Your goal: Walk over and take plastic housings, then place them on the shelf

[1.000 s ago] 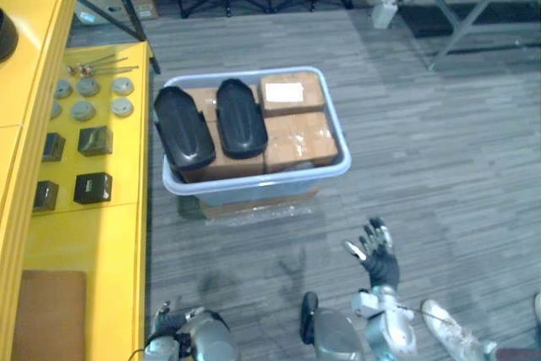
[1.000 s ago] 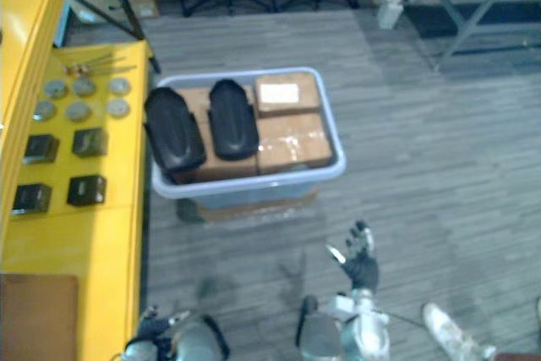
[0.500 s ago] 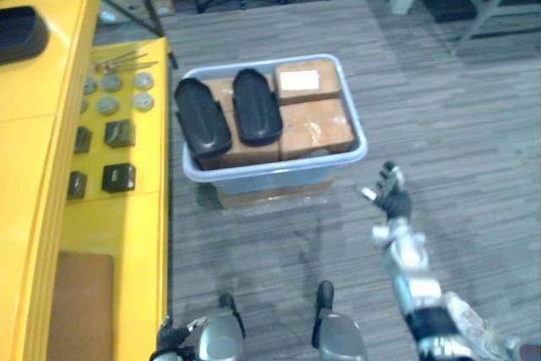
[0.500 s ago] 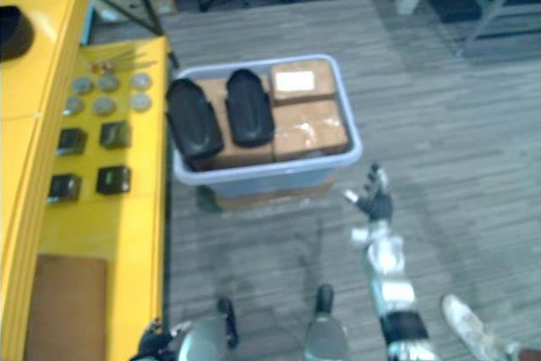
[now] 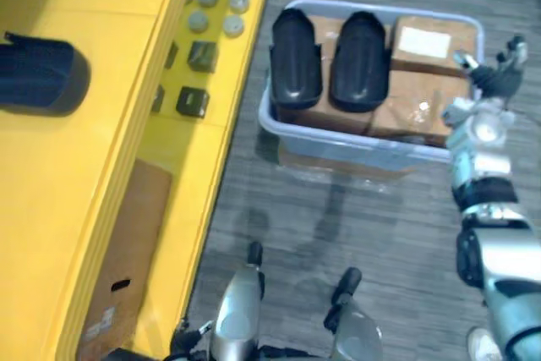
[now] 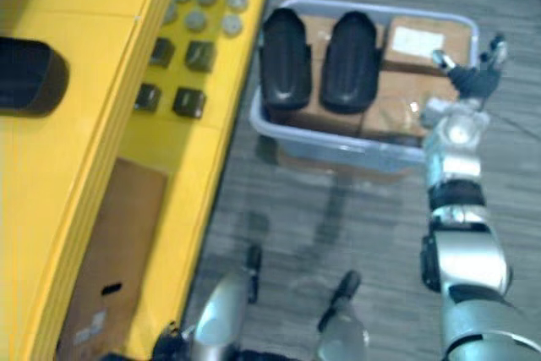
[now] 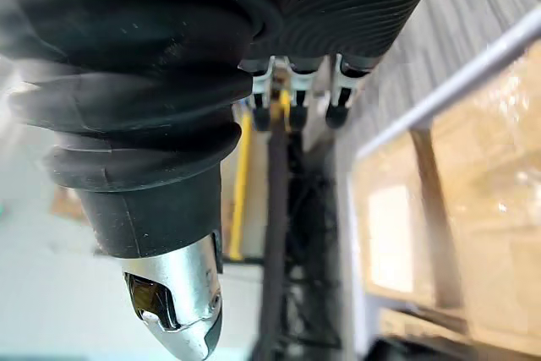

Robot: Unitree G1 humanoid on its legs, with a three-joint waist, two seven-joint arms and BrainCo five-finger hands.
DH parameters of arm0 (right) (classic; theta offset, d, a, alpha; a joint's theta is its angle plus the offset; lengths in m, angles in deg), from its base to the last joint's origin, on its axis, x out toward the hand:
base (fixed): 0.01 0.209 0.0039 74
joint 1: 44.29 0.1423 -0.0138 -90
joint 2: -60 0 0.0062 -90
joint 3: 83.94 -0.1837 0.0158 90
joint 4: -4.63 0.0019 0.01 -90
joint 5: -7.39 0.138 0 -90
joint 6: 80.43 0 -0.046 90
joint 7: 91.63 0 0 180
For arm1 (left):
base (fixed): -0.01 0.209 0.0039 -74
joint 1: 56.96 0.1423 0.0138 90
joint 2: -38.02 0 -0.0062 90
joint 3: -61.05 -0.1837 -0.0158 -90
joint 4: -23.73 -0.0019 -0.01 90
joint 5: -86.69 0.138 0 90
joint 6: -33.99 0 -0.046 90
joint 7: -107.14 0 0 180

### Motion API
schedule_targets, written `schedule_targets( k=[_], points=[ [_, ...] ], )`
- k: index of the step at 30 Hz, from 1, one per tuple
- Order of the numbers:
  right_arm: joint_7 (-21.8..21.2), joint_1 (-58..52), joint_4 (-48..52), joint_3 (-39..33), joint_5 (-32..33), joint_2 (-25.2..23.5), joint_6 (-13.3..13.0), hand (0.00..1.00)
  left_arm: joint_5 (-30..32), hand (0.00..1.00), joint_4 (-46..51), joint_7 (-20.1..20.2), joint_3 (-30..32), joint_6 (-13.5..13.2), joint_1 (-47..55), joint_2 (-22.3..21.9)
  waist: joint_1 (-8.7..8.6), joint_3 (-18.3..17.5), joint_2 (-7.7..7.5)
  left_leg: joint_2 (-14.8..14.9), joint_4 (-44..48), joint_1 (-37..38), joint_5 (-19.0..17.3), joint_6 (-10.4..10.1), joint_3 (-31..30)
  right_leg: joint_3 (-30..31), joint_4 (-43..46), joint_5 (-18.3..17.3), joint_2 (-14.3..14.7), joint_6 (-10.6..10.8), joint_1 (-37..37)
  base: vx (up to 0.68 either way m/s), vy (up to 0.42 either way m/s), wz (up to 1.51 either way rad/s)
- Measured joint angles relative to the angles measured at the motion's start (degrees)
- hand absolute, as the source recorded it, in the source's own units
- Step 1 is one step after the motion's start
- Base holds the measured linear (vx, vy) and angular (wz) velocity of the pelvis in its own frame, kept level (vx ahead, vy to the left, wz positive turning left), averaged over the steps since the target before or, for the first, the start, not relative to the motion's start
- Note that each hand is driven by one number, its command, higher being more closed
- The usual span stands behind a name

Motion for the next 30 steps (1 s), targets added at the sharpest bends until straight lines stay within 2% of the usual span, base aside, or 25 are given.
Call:
schedule_targets(
  k=[2, 4, 7, 14, 19, 22, 24, 27, 30],
  points=[
    [-0.16, 1.53, -2.2, 0.0, 1.01, 0.85, 1.69, 0.0, -0.08, 0.0, -0.48, 0.63, -0.41, -0.33, 0.01, -0.2, 1.0, 0.28, 0.41, 0.0, 0.98, -1.15, -0.32, 0.45, 0.03, 0.08, 1.26, -0.24, -0.28, -0.14, -1.61, -0.05, 0.057, -0.01],
    [-0.74, 3.29, -4.45, 0.04, 1.26, 2.69, 4.28, 0.0, -0.18, 0.0, -1.49, 1.45, -2.03, -1.13, -0.3, -0.95, 1.9, 1.11, 1.91, -0.23, 2.98, -3.22, -0.85, 0.87, -0.24, 0.02, 3.67, -0.77, -0.94, -0.16, -3.62, -0.08, 0.074, -0.02],
    [0.53, 4.76, -6.07, 1.08, 2.01, 4.98, 5.93, 0.0, -2.28, 0.0, -2.89, 2.54, -3.11, -2.08, -0.8, -1.95, 2.96, 1.66, 3.43, -0.82, 5.06, -5.79, -1.27, 1.39, -0.33, 0.03, 6.33, -1.64, -2.13, -0.09, -6.38, -0.11, 0.086, 0.01],
    [3.1, 5.33, -9.23, 1.11, 2.94, 7.9, 8.35, 0.0, -4.61, 0.0, -4.26, 3.36, -5.41, -2.18, -1.5, -2.05, 4.65, 1.61, 4.11, -2.01, 6.99, -9.38, -1.24, 1.52, -1.25, -0.15, 9.87, -2.82, -3.85, -0.41, -10.37, -0.07, 0.047, 0.07],
    [4.28, 7.02, -10.18, 2.32, 2.86, 10.02, 9.02, 0.0, -6.38, 0.0, -4.43, 4.39, -7.0, -2.16, -1.62, -2.06, 6.25, 1.28, 4.61, -2.01, 8.1, -11.24, -1.44, 1.76, -1.38, -0.19, 11.29, -3.4, -4.22, -0.36, -12.27, -0.01, 0.01, 0.02],
    [5.01, 7.36, -10.27, 3.66, 2.85, 11.83, 9.62, 0.0, -6.84, 0.0, -4.71, 5.16, -8.18, -2.18, -2.2, -2.28, 7.6, 0.23, 6.16, -2.02, 9.46, -12.86, -1.91, 1.97, -1.67, -0.58, 12.65, -3.9, -4.57, -0.46, -13.51, 0.0, 0.01, 0.04],
    [5.58, 7.45, -10.27, 4.85, 2.89, 12.13, 8.94, 0.0, -7.04, 0.0, -4.94, 5.36, -9.12, -2.2, -2.69, -2.41, 8.03, -0.4, 7.07, -1.87, 11.07, -14.28, -2.62, 2.2, -1.82, -0.6, 13.51, -4.11, -4.6, -0.5, -14.39, 0.0, 0.0, 0.0],
    [5.59, 7.45, -10.28, 5.22, 2.88, 12.15, 7.81, 0.0, -8.09, 0.0, -4.94, 5.81, -9.41, -2.26, -2.79, -2.45, 8.35, -0.63, 7.39, -1.79, 12.37, -15.02, -3.29, 2.38, -1.79, -0.52, 13.79, -4.16, -4.63, -0.53, -14.82, -0.02, 0.04, -0.04],
    [6.19, 7.49, -10.16, 6.35, 2.86, 12.56, 6.97, 0.0, -9.2, 0.0, -4.94, 5.88, -10.75, -2.28, -3.09, -2.44, 9.43, -1.04, 7.97, -1.75, 13.81, -15.57, -4.39, 2.68, -1.65, -0.49, 13.71, -4.41, -4.79, -0.51, -14.8, -0.03, 0.05, -0.02]
  ],
)
